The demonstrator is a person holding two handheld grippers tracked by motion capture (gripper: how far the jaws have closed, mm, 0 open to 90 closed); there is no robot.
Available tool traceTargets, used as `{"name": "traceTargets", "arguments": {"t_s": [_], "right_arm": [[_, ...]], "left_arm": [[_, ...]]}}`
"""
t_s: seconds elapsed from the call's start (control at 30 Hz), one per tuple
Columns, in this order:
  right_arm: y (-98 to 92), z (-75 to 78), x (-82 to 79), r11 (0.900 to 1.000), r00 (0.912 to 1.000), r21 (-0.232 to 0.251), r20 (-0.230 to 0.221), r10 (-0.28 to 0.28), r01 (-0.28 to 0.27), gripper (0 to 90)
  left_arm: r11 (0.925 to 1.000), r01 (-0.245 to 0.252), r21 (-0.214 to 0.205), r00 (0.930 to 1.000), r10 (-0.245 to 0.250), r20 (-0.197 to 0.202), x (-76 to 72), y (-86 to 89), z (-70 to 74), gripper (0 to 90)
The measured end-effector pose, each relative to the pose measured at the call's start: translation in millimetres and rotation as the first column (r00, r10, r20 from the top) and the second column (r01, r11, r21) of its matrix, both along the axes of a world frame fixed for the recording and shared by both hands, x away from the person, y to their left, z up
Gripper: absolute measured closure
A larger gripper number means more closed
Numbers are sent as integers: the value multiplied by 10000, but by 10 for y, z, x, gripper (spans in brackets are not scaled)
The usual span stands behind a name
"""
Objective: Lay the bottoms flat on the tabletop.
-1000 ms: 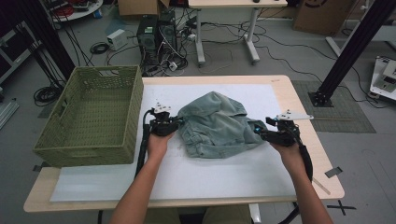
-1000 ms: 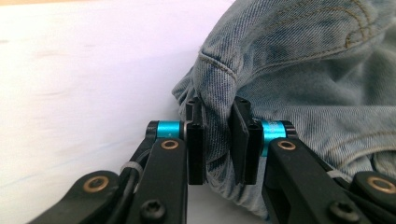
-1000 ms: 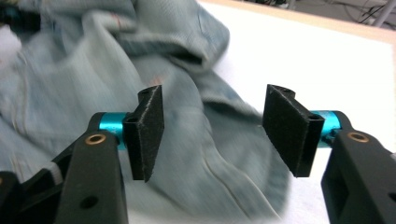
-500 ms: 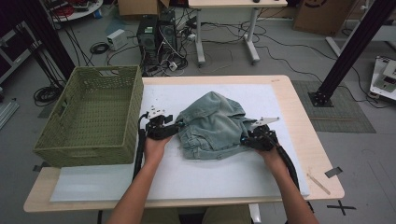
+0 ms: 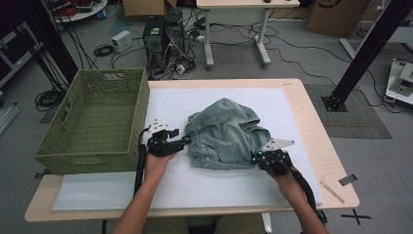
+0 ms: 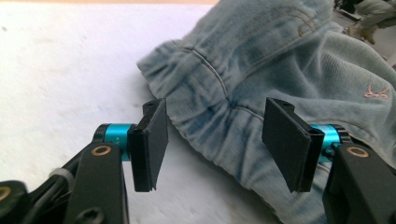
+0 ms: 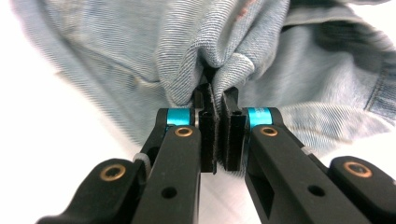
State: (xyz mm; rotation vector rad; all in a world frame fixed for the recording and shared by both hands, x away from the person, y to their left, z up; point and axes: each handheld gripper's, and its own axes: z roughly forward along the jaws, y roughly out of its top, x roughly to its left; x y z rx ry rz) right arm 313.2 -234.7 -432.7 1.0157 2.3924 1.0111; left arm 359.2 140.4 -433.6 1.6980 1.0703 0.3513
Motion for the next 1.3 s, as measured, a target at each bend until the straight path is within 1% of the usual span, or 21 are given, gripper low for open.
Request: {"name": "traceTargets", "arguments": {"t_s": [0.1,0.13,0.2,0.27,0.33,0.37,0.43,0.47,0.5,0.53,0.57,0.6,0.7,0.73,0.83,0.93,1.0,1.07,1.13,1.2,1.3], "right_arm": [[-12,12,-155,9988,9996,386,22,298,-299,882],[-18,14,-199,9971,9989,608,-27,462,-459,882],[-9,17,-291,9938,9970,794,41,772,-772,881],[9,24,-371,9875,9922,965,143,1238,-1246,880],[15,35,-432,9805,9872,1160,298,1564,-1588,876],[2,41,-449,9797,9860,1141,421,1613,-1651,867],[-55,51,-455,9805,9874,1210,494,1500,-1550,802],[-95,58,-450,9816,9891,1260,502,1383,-1436,796],[-132,66,-449,9827,9904,1280,529,1280,-1338,777],[-173,76,-442,9833,9913,1322,575,1181,-1249,723],[-215,87,-431,9844,9930,1391,635,1001,-1081,661],[-255,98,-421,9845,9949,1530,663,766,-860,634],[-366,128,-379,9826,9966,1808,779,281,-418,568],[-410,142,-353,9803,9961,1961,877,41,-213,547],[-478,168,-277,9768,9933,2127,1044,-489,257,500],[-467,159,-174,9793,9902,1895,1047,-924,714,487],[-427,149,-88,9803,9852,1631,1105,-1308,1119,473],[-381,150,20,9799,9814,1443,1137,-1546,1376,473],[-315,143,126,9831,9813,1160,1147,-1546,1414,472],[-196,108,255,9905,9868,664,1012,-1264,1201,474],[-21,35,367,9942,9913,218,769,-1066,1052,500]], "left_arm": [[9999,124,25,9999,-124,-53,-103,-36,-4,399],[9998,175,12,9998,-175,-102,-138,-52,-9,394],[9994,332,60,9992,-331,-235,-197,-99,-27,390],[9988,485,109,9982,-480,-362,-237,-147,-50,380],[9979,617,207,9966,-605,-561,-270,-216,-78,356],[9974,670,249,9958,-653,-643,-277,-247,-87,351],[9965,772,331,9938,-743,-823,-284,-309,-99,351],[9964,796,301,9927,-764,-937,-284,-341,-107,350],[9958,832,369,9912,-789,-1062,-281,-373,-118,351],[9957,749,546,9901,-678,-1229,-277,-405,-134,357],[9955,715,627,9874,-617,-1456,-273,-432,-151,379],[9960,675,580,9868,-581,-1508,-277,-446,-166,428],[9963,419,754,9892,-307,-1436,-291,-460,-155,591],[9962,320,816,9906,-208,-1356,-296,-462,-140,630],[9956,-16,937,9954,106,-952,-293,-415,-87,707],[9932,-465,1065,9956,548,-762,-281,-293,-58,728],[9904,-766,1150,9946,840,-614,-278,-198,-41,731],[9870,-1080,1194,9922,1145,-490,-275,-105,-23,731],[9829,-1352,1247,9894,1406,-353,-267,-29,-1,729],[9797,-1505,1324,9877,1548,-228,-259,13,8,728],[9755,-1654,1450,9858,1681,-62,-247,41,9,728]]}}
